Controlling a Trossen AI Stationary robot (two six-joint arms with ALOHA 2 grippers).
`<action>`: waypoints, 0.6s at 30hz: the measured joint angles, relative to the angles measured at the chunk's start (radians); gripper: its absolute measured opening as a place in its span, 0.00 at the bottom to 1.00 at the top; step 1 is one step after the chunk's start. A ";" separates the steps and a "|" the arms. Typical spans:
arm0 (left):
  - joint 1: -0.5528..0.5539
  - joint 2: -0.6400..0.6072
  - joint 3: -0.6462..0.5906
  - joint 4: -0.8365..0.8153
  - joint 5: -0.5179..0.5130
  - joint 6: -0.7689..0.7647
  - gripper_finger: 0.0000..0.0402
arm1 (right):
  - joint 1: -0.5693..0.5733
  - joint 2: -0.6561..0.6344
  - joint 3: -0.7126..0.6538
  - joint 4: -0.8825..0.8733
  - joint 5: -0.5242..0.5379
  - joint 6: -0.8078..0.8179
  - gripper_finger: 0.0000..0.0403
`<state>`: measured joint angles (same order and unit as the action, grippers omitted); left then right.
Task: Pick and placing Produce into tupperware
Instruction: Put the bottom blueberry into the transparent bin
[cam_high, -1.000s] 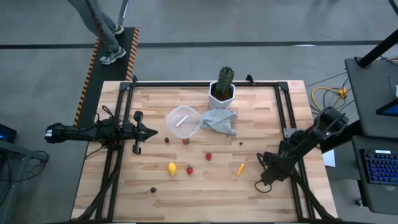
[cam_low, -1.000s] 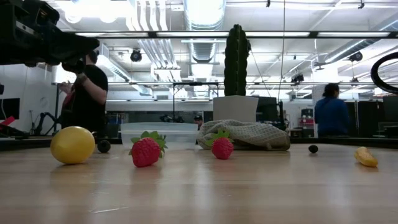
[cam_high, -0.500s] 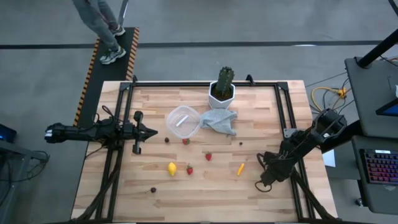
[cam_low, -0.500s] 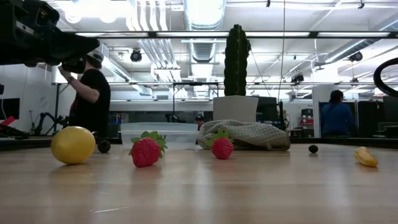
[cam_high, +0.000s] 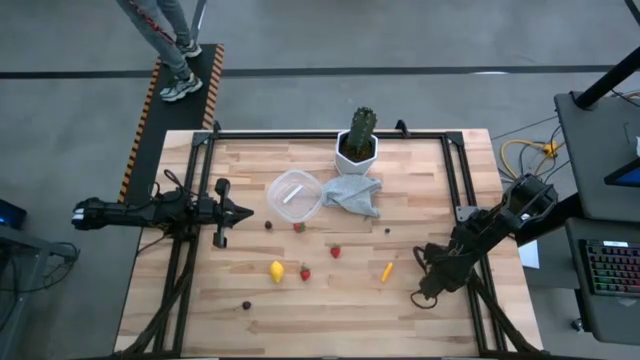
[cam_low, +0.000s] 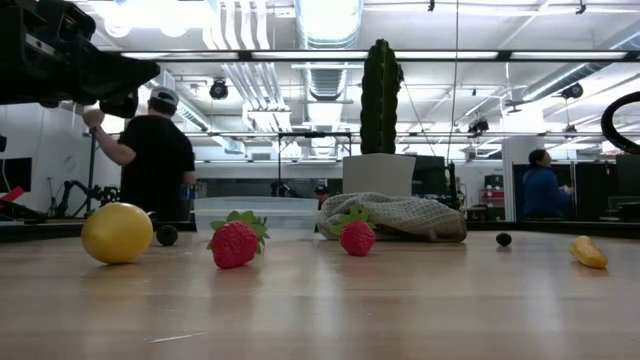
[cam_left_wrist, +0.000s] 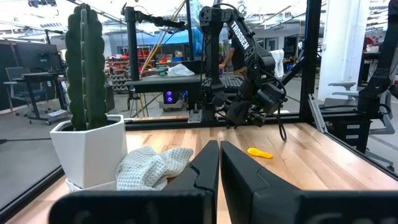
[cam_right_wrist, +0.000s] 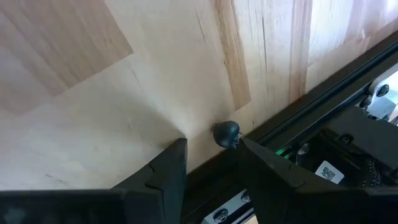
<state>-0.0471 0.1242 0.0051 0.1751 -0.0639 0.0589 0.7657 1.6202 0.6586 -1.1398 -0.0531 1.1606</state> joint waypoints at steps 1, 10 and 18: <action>0.000 0.000 0.000 0.000 0.000 0.000 0.00 | 0.000 0.001 0.000 0.001 0.002 0.000 0.34; 0.000 0.000 0.000 0.000 0.000 0.000 0.00 | 0.000 0.005 0.000 0.001 0.010 -0.006 0.30; 0.000 0.000 0.000 0.000 0.000 0.000 0.00 | 0.000 0.005 0.000 0.001 0.012 -0.017 0.28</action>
<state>-0.0471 0.1242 0.0051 0.1753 -0.0639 0.0589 0.7654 1.6253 0.6586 -1.1389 -0.0410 1.1440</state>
